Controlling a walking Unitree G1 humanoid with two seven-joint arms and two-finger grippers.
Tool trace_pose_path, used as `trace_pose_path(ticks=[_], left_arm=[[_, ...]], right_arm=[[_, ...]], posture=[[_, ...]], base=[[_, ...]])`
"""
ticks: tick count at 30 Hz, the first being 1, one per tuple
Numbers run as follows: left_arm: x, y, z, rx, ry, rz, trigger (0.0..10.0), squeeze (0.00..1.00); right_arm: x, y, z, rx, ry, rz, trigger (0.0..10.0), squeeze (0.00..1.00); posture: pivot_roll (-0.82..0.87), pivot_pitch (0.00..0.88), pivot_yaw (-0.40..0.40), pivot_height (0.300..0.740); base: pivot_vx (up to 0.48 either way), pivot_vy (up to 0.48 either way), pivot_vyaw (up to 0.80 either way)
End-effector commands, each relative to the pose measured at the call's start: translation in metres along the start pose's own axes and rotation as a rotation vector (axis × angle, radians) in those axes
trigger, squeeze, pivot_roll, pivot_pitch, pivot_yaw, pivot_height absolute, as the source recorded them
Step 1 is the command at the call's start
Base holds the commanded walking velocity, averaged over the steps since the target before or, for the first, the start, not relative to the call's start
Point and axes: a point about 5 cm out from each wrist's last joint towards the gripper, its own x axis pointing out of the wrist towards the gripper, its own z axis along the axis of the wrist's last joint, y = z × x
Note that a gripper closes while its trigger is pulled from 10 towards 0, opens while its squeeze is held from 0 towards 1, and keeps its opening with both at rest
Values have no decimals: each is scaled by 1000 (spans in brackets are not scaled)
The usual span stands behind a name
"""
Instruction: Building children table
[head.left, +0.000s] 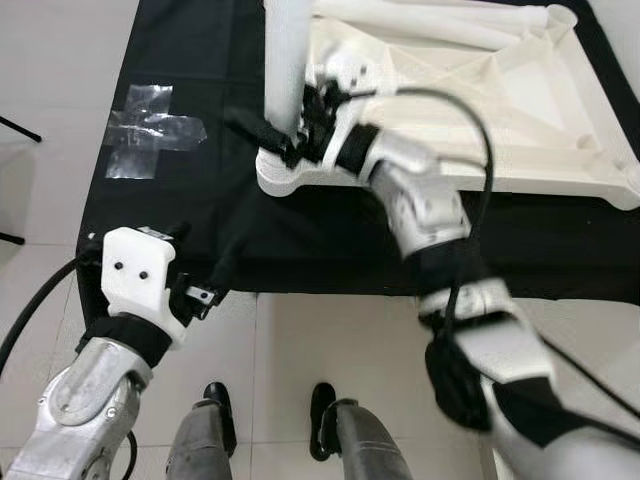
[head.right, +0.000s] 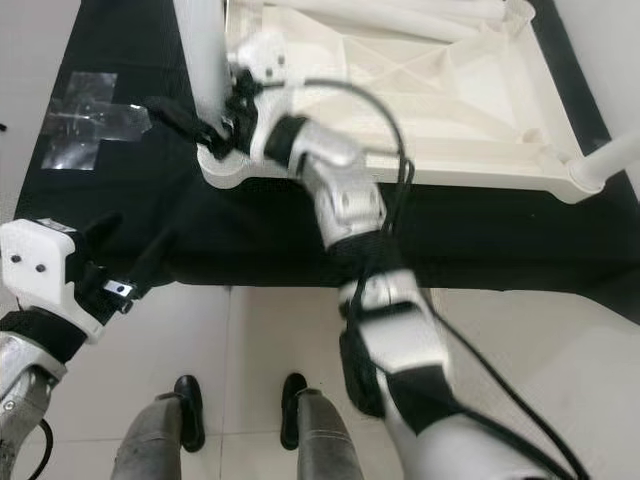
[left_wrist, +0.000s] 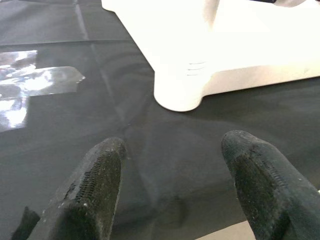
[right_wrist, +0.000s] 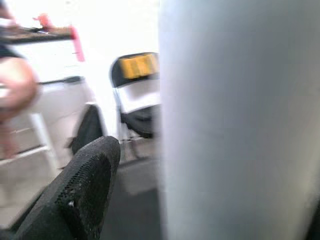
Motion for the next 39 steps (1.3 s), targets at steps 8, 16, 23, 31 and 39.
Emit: trace_pose_path(ticks=[8,16,23,31,39], left_arm=[[-1,-5,2,11,-18,-1,10000,0],[-4,-3,-1,17,-3,14,10000,0],[-2,-3,-2,10,0,6,10000,0],[5,-3,-4,-8,-18,-7,10000,0],[2,2,-6,11,-11,17,10000,0]], right_arm=[[1,12,-9,100,-10,246,0,0],[-4,7,-23,103,30,214,0,0],[-53,29,-103,127,335,-647,0,0],[-35,48,-98,74,323,-579,0,0],[-17,37,-87,41,268,-477,10000,1000]], posture=[[196,336,-192,740],[191,330,-173,740],[166,342,-162,740],[152,298,-168,740],[174,298,-158,740]], base=[[0,0,0],[0,0,0],[0,0,0],[0,0,0],[0,0,0]])
